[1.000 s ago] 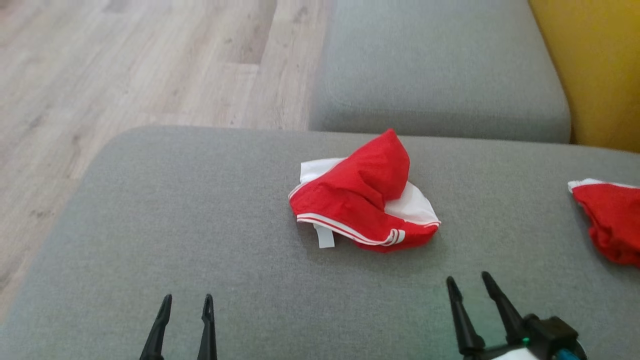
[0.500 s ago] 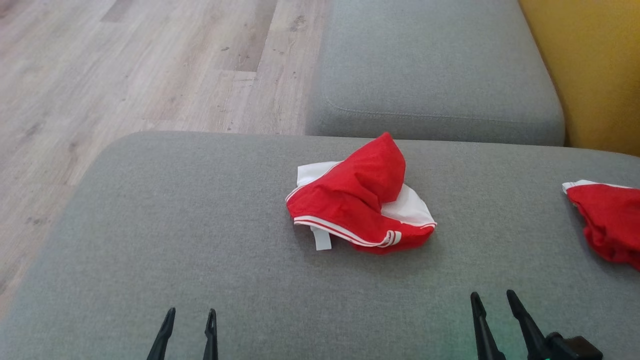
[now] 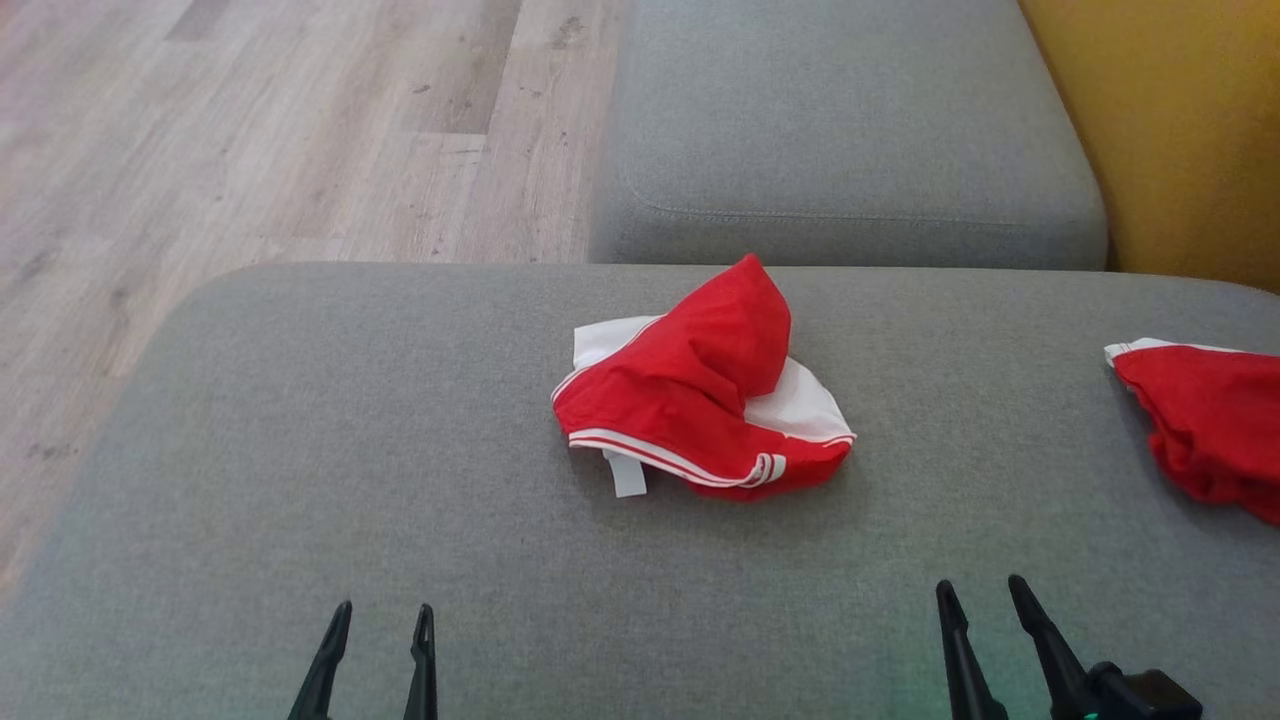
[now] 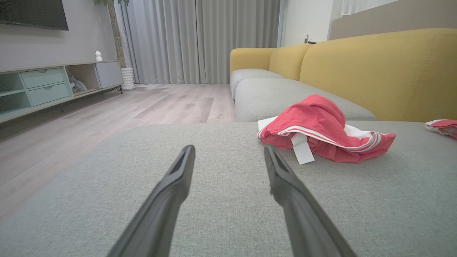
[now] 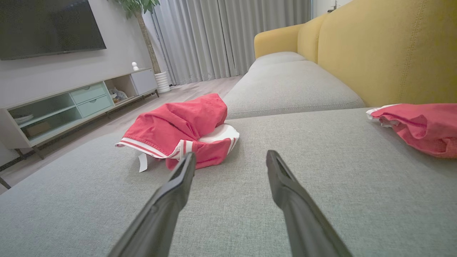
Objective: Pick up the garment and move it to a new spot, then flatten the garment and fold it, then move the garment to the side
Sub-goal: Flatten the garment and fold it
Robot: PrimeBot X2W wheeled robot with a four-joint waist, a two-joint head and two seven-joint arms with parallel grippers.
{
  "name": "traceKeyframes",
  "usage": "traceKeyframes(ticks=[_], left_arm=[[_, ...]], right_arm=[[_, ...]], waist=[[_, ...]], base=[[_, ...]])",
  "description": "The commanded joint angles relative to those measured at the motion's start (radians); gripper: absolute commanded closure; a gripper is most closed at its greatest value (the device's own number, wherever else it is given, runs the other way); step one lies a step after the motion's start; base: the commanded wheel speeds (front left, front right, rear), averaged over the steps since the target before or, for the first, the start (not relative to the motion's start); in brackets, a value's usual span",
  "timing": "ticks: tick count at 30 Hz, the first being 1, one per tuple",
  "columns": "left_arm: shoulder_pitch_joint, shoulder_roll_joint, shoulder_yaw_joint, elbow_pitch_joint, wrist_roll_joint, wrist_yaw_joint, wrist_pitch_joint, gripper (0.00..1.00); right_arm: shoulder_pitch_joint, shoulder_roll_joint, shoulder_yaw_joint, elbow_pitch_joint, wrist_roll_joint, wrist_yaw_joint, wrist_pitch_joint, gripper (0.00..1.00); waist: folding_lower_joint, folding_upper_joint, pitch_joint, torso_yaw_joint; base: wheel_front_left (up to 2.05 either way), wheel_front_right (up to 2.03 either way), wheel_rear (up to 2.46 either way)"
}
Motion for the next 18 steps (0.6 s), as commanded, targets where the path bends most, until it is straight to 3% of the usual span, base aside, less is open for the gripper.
traceKeyframes(ticks=[1,12,18], left_arm=[[-0.057,-0.008,0.030,-0.034,0.003,0.002,-0.010,0.00],[-0.068,-0.008,0.014,-0.030,0.008,-0.001,-0.010,0.00],[-0.108,-0.008,-0.022,-0.020,0.008,-0.017,-0.010,0.00]], right_arm=[[-0.034,-0.007,0.023,-0.036,-0.008,-0.001,-0.004,0.00],[-0.040,-0.007,0.025,-0.037,-0.004,-0.001,-0.004,0.00],[-0.054,-0.007,0.049,-0.043,-0.016,-0.001,-0.004,0.00]], waist=[[0.0000,-0.0001,0.001,-0.001],[0.0000,-0.0001,0.013,-0.012],[0.0000,-0.0001,0.045,-0.059]], base=[[0.00,0.00,0.00],[0.00,0.00,0.00],[0.00,0.00,0.00]])
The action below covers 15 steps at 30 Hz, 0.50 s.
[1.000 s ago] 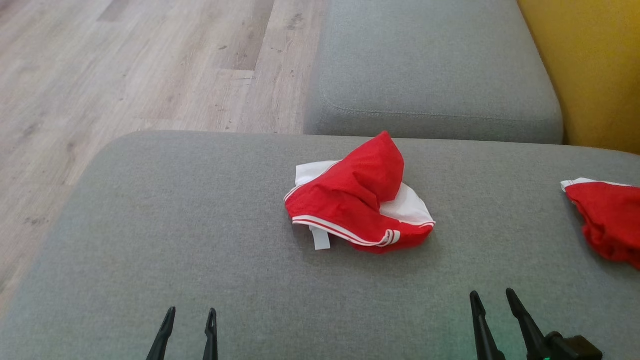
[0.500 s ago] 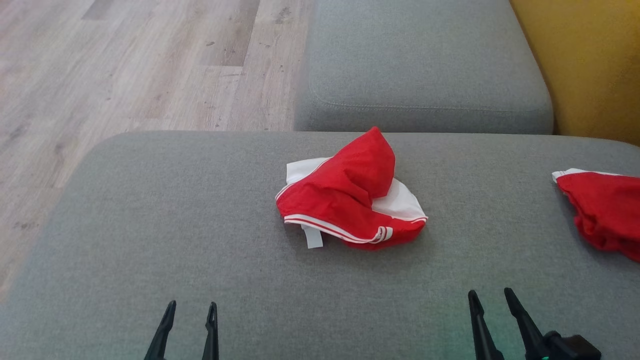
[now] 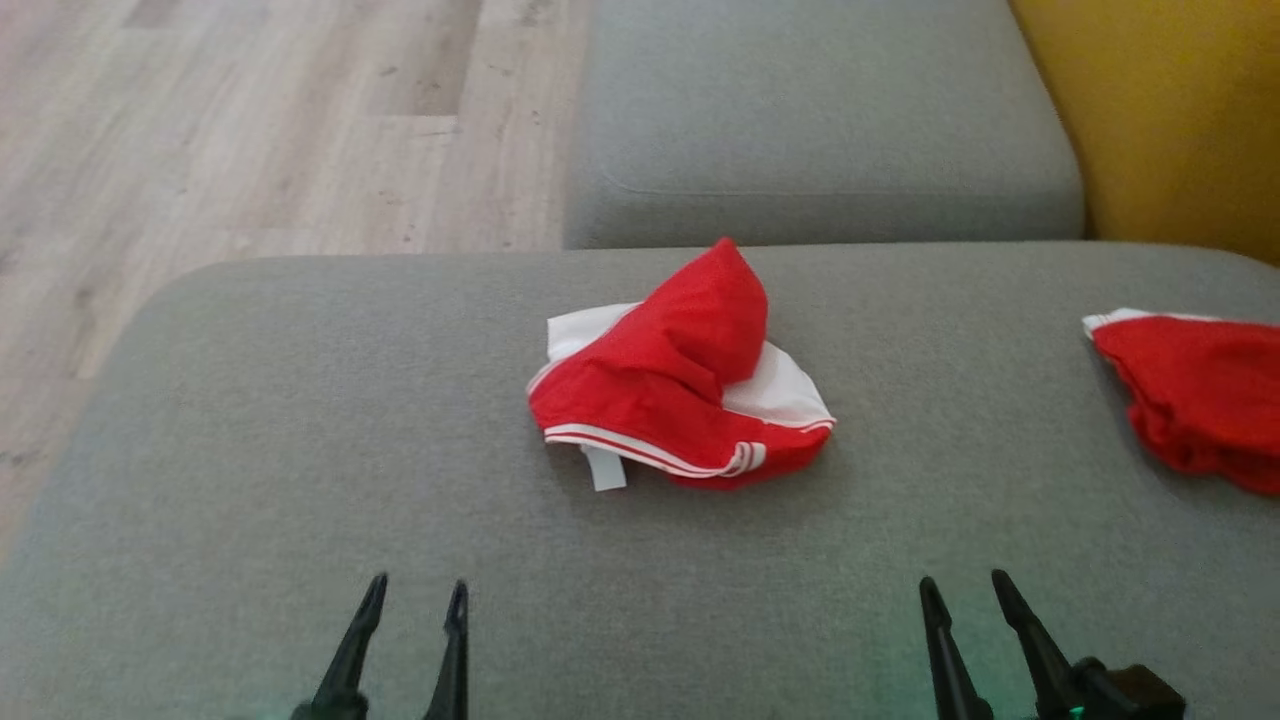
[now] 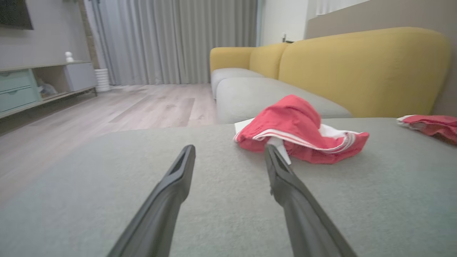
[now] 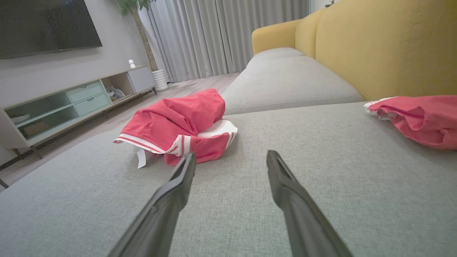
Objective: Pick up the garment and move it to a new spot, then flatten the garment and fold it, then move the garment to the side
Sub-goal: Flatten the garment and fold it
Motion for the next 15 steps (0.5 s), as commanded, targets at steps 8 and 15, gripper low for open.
traceKeyframes(ticks=[8,15], left_arm=[[-0.227,-0.008,-0.080,0.036,0.042,-0.045,-0.010,0.00],[-0.417,-0.001,-0.169,0.202,0.085,-0.069,-0.010,0.00]], right_arm=[[-0.090,-0.007,0.049,-0.055,-0.040,-0.001,-0.004,0.00],[-0.141,-0.007,0.070,-0.067,-0.061,-0.001,-0.004,0.00]], waist=[[0.0000,-0.0001,0.106,-0.152],[0.0000,-0.0001,0.203,-0.282]], base=[[0.00,0.00,0.00],[0.00,0.00,0.00]])
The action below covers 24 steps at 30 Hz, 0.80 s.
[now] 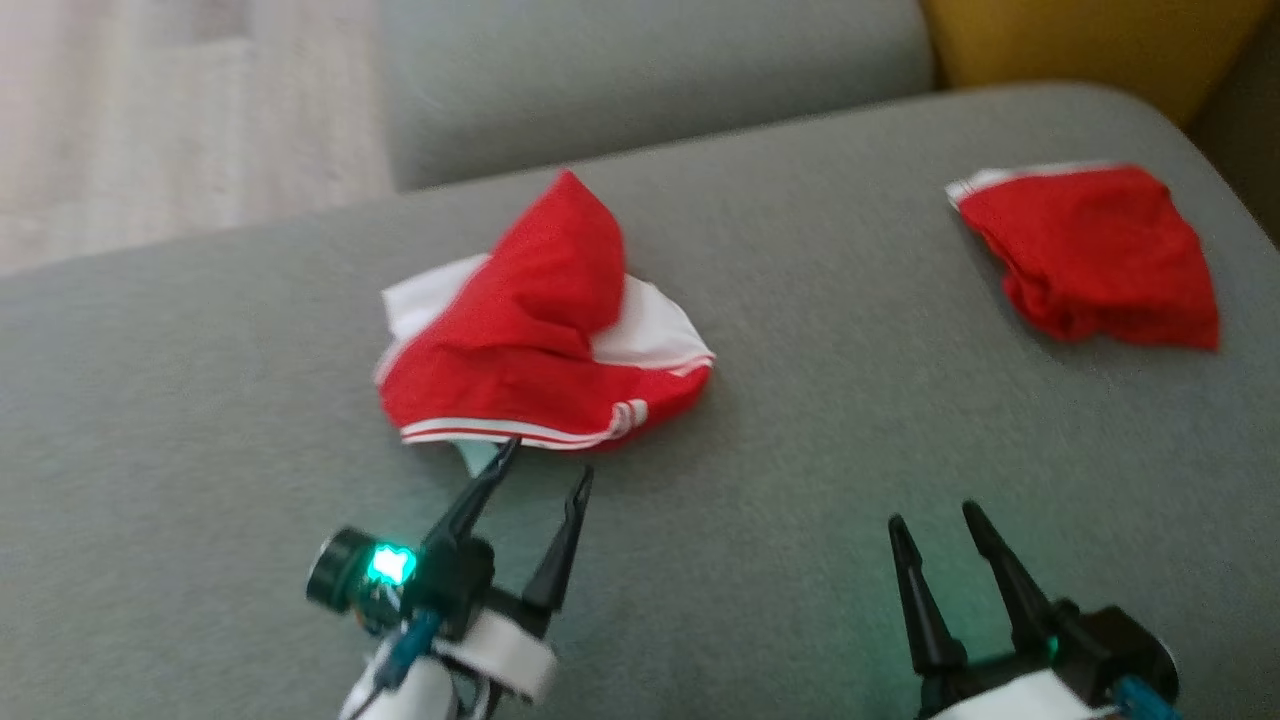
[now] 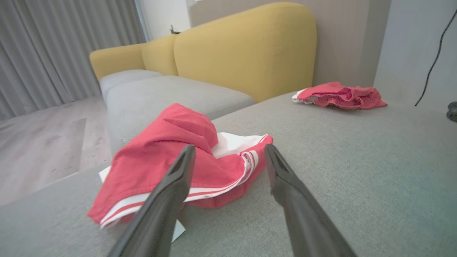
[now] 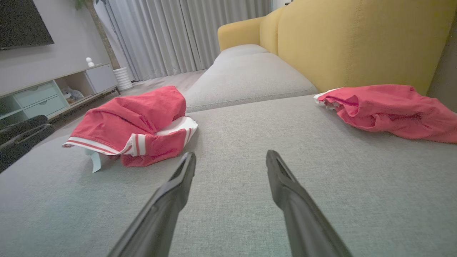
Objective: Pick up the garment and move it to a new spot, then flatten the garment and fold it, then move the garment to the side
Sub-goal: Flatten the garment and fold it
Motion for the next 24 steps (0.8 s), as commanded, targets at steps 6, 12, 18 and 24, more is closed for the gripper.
traceKeyframes(ticks=[6,12,18,24], left_arm=[[-0.178,0.007,0.017,0.130,0.009,-0.006,-0.010,0.00],[-0.271,0.028,0.022,0.279,0.009,0.002,-0.010,0.00],[-0.335,0.052,0.006,0.322,0.006,-0.005,-0.010,1.00],[-0.420,0.082,-0.035,0.248,0.013,-0.015,-0.010,1.00]], right_arm=[[-0.091,-0.007,0.037,-0.045,-0.001,-0.001,-0.004,0.00],[-0.115,-0.007,0.055,-0.055,0.007,-0.001,-0.004,0.00],[-0.123,-0.007,0.053,-0.059,0.016,-0.001,-0.004,0.00],[-0.124,-0.007,0.057,-0.057,0.035,-0.001,-0.004,0.00]], waist=[[-0.0001,0.0000,0.108,-0.125],[-0.0001,0.0000,0.149,-0.195],[-0.0001,0.0000,0.173,-0.232],[-0.0001,0.0000,0.150,-0.235]], base=[[0.00,0.00,0.00],[0.00,0.00,0.00],[0.00,0.00,0.00],[0.00,0.00,0.00]])
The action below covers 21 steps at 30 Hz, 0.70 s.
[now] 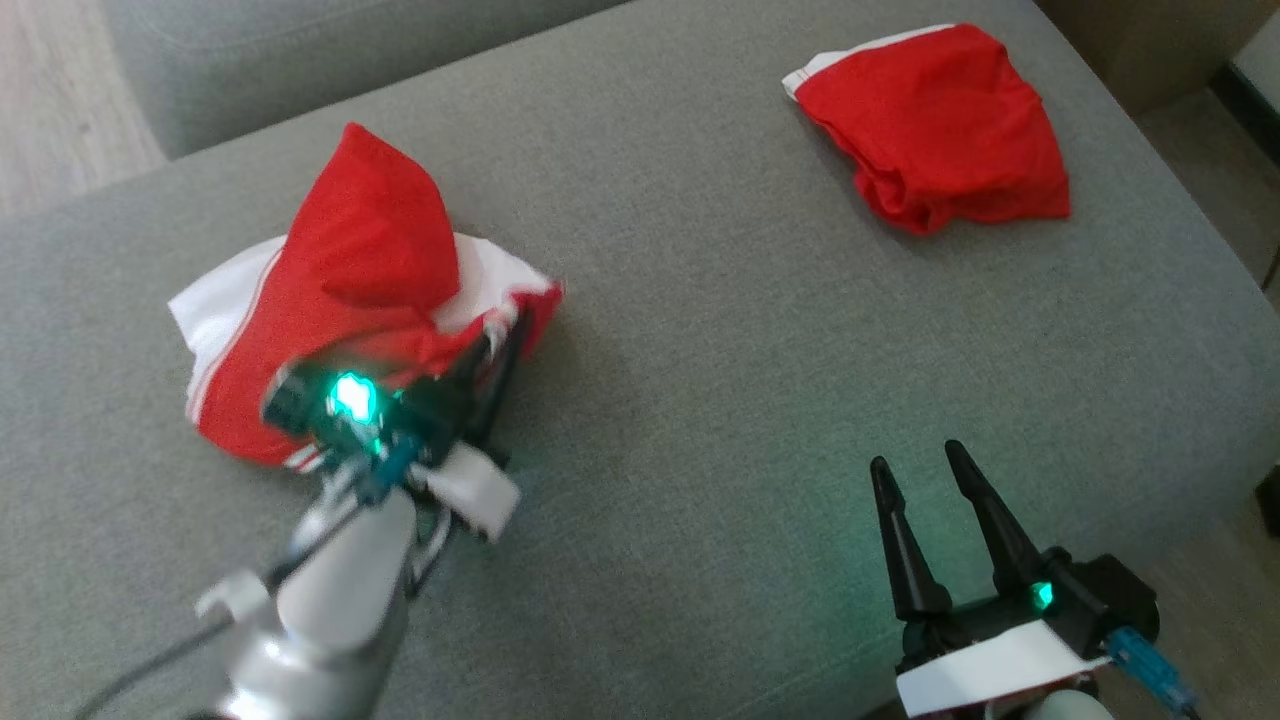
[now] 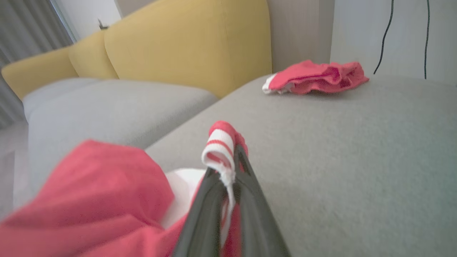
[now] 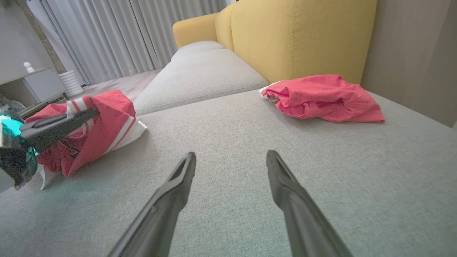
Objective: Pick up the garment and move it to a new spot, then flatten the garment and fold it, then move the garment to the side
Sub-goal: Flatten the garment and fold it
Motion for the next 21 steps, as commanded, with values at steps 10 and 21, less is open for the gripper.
traceKeyframes(ticks=[10,21], left_arm=[[-0.463,0.144,-0.132,-0.117,-0.024,-0.014,-0.010,1.00],[-0.725,0.324,-0.275,-0.121,-0.176,-0.014,-0.010,1.00]], right_arm=[[-0.041,-0.006,0.052,-0.043,0.022,-0.001,-0.004,0.00],[-0.005,-0.006,0.028,-0.054,0.016,-0.001,-0.004,0.00]], waist=[[0.0001,0.0000,-0.077,0.046],[0.0001,0.0000,-0.142,0.177]], base=[[0.00,0.00,0.00],[0.00,0.00,0.00]])
